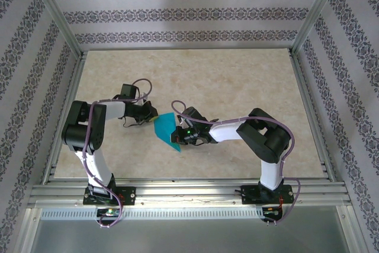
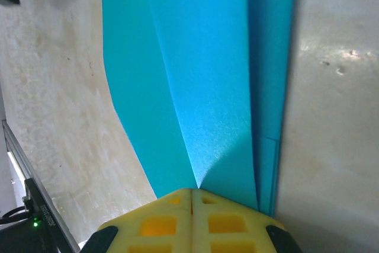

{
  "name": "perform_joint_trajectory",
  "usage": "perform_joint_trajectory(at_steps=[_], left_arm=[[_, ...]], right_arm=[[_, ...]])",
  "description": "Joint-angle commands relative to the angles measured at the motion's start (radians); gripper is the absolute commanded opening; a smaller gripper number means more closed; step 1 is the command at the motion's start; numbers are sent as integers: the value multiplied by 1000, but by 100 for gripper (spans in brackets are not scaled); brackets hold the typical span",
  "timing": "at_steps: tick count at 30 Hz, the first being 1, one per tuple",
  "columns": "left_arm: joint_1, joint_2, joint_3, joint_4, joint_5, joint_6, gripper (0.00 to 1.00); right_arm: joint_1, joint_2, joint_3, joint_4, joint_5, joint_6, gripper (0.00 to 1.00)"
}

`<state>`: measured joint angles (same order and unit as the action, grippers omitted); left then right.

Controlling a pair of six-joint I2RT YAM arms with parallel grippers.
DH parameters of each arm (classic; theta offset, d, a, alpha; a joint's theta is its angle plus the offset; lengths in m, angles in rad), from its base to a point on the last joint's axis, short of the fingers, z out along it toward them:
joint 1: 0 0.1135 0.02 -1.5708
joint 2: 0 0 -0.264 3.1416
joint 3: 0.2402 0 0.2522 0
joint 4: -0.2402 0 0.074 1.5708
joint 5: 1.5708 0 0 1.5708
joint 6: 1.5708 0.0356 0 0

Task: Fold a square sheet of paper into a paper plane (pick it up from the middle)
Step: Fourth fold the wing at the center of the table.

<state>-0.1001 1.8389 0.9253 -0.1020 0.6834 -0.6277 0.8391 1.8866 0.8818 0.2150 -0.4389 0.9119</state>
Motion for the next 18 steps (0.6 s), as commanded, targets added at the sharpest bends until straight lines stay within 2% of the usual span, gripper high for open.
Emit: perform_joint_trajectory(at_steps=[1, 6, 12, 18], left_arm=[[35, 13, 41, -45, -101, 36, 8], [36, -23, 53, -59, -88, 30, 8], [24, -177, -12, -23, -26, 0, 8], [-56, -253, -139, 84, 55, -61, 6]], right_arm=[[-8, 46, -43, -232, 18, -37, 0], [-15, 38, -47, -237, 13, -48, 0], [-24, 43, -22, -254, -16, -73, 0], [-33, 37, -8, -265, -24, -77, 0]])
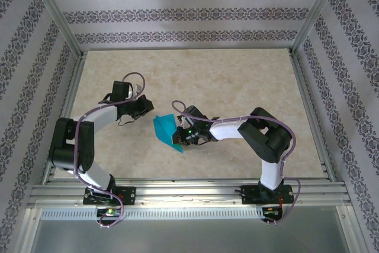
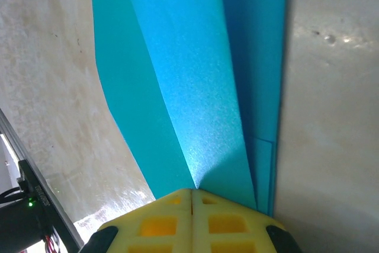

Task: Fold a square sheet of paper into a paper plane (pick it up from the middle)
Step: Fourth fold the wing at the center of the table.

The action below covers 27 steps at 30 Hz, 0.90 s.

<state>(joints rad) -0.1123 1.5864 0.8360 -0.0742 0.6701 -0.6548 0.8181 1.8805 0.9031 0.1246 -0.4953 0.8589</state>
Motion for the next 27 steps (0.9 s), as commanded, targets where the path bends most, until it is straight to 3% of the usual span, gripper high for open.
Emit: perform_joint_trajectory(at_steps=[1, 11, 21, 27], left_arm=[[-61, 5, -58, 62, 71, -34, 6], [-96, 144, -71, 194, 103, -64, 7], [-95, 211, -57, 82, 19, -10, 3], [-96, 200, -74, 64, 13, 22, 3]], right_arm=[[-13, 43, -27, -175, 32, -24, 0], [-14, 39, -21, -179, 23, -22, 0], [-17, -21, 81, -132, -16, 11, 0], [-22, 59, 214, -135, 16, 45, 0]])
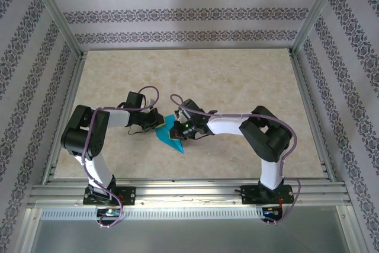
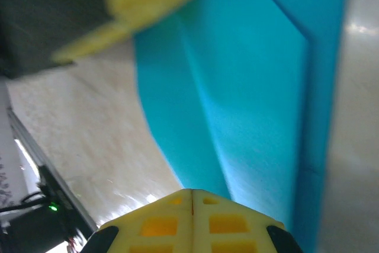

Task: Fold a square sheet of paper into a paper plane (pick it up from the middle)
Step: Fourth fold the wing at the center of the table.

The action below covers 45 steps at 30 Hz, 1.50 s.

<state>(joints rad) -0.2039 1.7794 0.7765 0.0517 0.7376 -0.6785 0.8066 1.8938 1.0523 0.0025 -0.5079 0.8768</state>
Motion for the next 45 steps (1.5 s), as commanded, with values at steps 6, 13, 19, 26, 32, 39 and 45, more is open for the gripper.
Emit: perform_joint_trajectory(at_steps=[6, 13, 19, 26, 32, 39, 45], left_arm=[[-3, 7, -3, -70, -49, 53, 3], [-3, 8, -7, -80, -74, 55, 1], [-1, 26, -1, -100, -98, 63, 0], [-1, 29, -5, -108, -109, 68, 0], [0, 32, -9, -108, -114, 69, 0], [0, 35, -16, -93, -113, 59, 0], [-2, 30, -22, -92, -107, 57, 0]], right_arm=[[-12, 169, 181, -72, 26, 25, 0], [-17, 155, 22, -12, 5, 53, 1], [-3, 32, -77, -2, -6, 32, 4], [9, -83, -251, -2, 2, 15, 6], [20, -149, -411, 50, 5, 30, 6], [29, -223, -473, 11, 21, 2, 6], [28, -337, -456, -41, 61, -9, 6]])
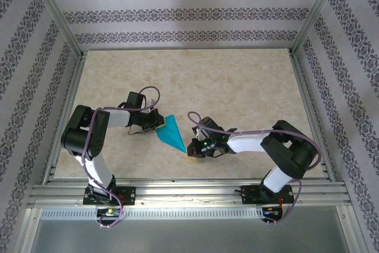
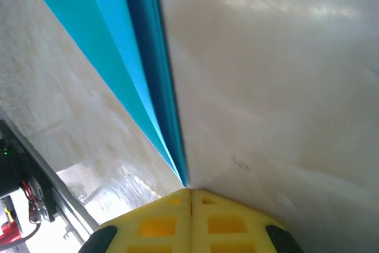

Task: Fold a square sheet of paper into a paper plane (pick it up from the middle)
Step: Fourth fold the wing at the center of the table.

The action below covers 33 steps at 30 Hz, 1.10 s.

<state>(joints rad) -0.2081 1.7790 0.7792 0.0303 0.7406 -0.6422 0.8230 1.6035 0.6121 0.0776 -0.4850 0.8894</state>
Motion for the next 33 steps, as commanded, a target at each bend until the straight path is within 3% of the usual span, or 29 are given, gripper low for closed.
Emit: perform_joint_trajectory(at_steps=[1, 5, 15, 24, 33], left_arm=[[3, 25, -27, -72, -109, 21, 0], [3, 12, -39, -63, -104, 19, 0], [3, 3, -50, -45, -90, 9, 0], [4, -6, -31, -63, -87, 26, 0], [34, 14, 13, -62, -100, 46, 2]], right_arm=[[11, -70, -1, -114, 42, -20, 6], [11, -81, 92, -76, 39, -16, 6], [-7, 252, 366, -48, -4, 19, 7], [-13, 298, 227, -28, 16, 30, 0], [-16, 288, 147, -13, -6, 18, 0]])
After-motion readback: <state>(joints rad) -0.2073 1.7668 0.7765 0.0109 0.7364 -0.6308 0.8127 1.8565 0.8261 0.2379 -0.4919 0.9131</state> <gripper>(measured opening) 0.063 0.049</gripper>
